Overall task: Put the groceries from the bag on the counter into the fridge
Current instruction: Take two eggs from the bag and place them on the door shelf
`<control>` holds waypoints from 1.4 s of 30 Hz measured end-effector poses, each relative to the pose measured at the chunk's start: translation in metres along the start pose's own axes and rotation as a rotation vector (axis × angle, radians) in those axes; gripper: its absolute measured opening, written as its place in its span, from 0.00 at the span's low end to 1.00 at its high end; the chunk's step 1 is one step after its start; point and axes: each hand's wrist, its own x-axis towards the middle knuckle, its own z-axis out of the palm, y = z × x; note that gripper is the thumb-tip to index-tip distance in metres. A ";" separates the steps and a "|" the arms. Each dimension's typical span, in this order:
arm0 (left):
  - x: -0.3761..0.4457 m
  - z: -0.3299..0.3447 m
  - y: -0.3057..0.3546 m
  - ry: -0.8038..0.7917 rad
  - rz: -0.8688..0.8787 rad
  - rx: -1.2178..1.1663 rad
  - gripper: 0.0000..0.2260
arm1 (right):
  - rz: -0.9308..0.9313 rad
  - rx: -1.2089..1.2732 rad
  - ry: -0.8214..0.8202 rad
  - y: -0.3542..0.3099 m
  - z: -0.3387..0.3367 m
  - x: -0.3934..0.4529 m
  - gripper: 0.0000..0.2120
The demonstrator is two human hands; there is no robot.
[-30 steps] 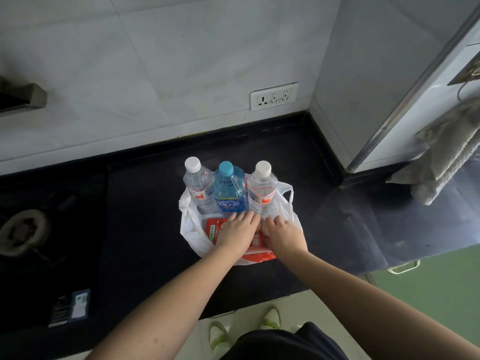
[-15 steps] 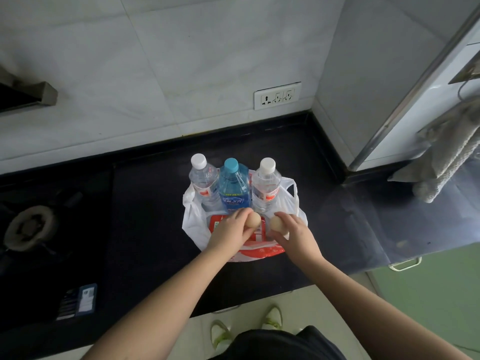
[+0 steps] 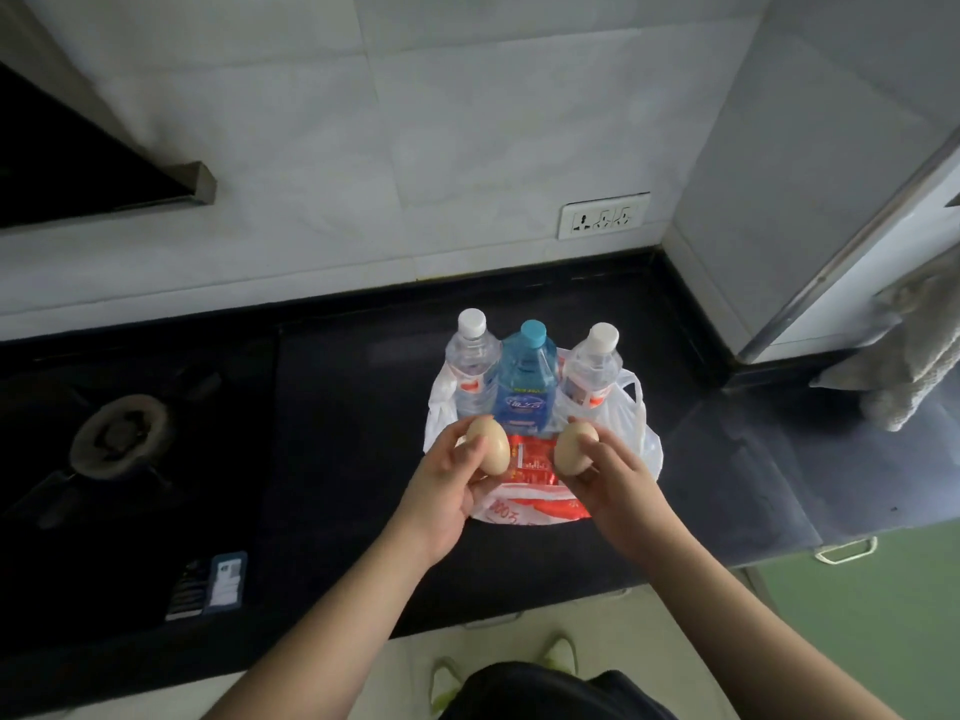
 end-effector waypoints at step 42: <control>-0.198 -0.044 0.004 0.686 0.472 -0.455 0.10 | 0.494 -0.089 -0.654 0.047 0.139 -0.058 0.12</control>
